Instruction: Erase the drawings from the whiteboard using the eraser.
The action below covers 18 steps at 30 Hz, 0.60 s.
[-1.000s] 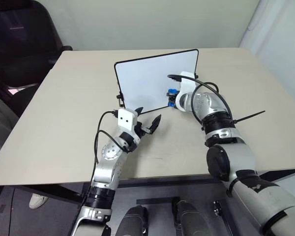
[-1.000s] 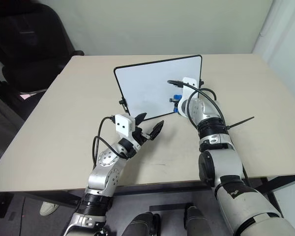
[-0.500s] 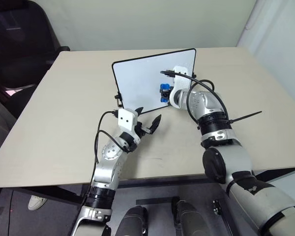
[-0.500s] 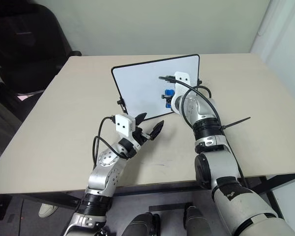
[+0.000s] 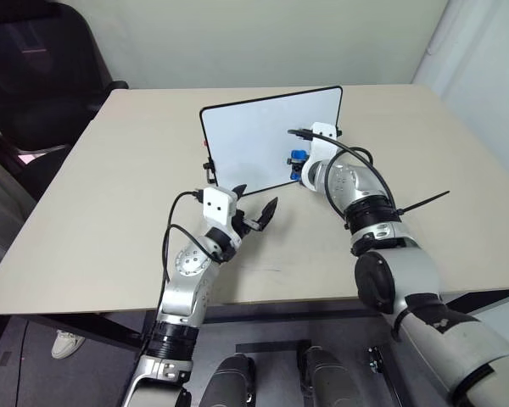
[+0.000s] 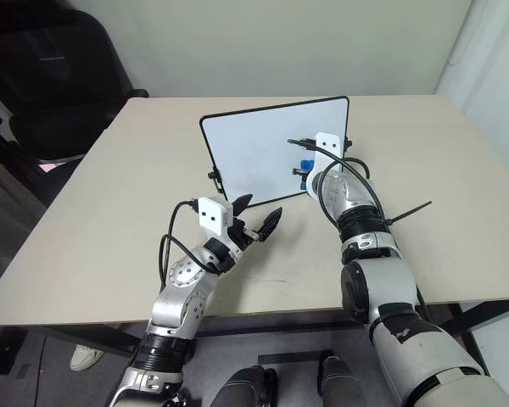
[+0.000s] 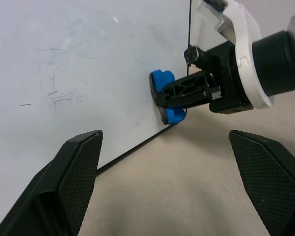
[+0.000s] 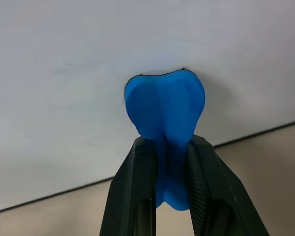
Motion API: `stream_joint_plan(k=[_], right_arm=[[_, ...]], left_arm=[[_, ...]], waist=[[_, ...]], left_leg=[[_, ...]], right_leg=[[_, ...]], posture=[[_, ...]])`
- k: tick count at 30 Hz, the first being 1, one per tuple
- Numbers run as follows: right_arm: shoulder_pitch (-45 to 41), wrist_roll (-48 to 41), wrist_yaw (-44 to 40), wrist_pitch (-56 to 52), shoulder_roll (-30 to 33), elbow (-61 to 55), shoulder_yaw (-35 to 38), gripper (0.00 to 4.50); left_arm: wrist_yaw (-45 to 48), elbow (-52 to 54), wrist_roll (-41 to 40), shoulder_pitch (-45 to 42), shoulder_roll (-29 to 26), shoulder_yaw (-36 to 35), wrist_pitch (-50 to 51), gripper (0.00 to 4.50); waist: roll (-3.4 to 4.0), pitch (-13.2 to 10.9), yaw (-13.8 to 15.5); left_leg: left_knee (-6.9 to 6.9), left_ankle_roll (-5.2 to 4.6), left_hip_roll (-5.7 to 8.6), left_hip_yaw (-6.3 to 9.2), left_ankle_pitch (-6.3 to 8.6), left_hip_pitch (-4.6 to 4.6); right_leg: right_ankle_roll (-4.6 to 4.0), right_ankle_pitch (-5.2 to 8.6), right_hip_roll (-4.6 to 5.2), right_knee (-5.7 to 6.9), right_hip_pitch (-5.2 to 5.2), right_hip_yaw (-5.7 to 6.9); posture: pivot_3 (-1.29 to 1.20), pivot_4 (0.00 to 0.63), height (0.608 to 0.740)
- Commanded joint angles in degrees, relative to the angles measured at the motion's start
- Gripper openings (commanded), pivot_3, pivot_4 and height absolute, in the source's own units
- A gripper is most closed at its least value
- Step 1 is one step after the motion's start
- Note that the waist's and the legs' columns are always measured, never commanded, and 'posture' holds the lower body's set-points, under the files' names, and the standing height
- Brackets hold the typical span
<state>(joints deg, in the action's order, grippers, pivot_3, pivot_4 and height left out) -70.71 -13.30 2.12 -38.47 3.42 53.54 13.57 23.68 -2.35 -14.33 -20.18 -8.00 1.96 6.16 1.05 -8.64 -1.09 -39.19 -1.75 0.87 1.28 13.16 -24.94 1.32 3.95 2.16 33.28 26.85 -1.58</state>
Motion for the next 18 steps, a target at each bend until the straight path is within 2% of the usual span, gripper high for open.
stream_joint_plan(k=[1,5,10,18], right_arm=[[-2.33,-0.02,-0.06,1.79,0.40,-0.52,0.22,0.44],[-2.35,-0.46,-3.25,0.71,-1.31,-2.79,-1.53,0.44],[-1.43,-2.12,-8.66,-3.18,-4.50,-12.04,-4.48,0.44],[0.47,-2.24,-8.79,-5.94,-4.19,-18.80,-4.04,0.44]], left_arm=[[0.01,1.80,0.24,-1.06,-0.19,-0.61,-1.34,4.50],[-0.01,1.71,0.29,-1.09,-0.29,-0.70,-1.47,4.50],[0.33,1.33,0.21,-1.41,-0.33,-0.65,-1.59,4.50],[0.49,0.11,0.21,-2.28,-0.04,-0.58,-2.07,4.50]], waist=[[0.00,0.00,0.05],[0.00,0.00,-0.23],[0.00,0.00,-1.20],[0.00,0.00,-1.01]], left_leg=[[0.00,0.00,0.00,-0.01,0.00,0.00],[0.00,-0.15,0.00,-0.02,-0.09,0.00],[0.01,-0.27,0.00,-0.05,-0.16,0.00],[0.06,-0.47,-0.07,-0.01,-0.27,-0.01]], right_leg=[[0.00,0.00,0.00,0.00,0.00,0.00],[0.00,-0.01,0.00,-0.06,0.01,0.01],[-0.01,-0.02,-0.02,-0.21,0.10,0.05],[-0.07,-0.06,-0.11,-0.21,0.23,0.08]], posture=[[0.00,0.150,0.740],[0.00,0.150,0.740],[0.00,0.150,0.740],[0.00,0.150,0.740]])
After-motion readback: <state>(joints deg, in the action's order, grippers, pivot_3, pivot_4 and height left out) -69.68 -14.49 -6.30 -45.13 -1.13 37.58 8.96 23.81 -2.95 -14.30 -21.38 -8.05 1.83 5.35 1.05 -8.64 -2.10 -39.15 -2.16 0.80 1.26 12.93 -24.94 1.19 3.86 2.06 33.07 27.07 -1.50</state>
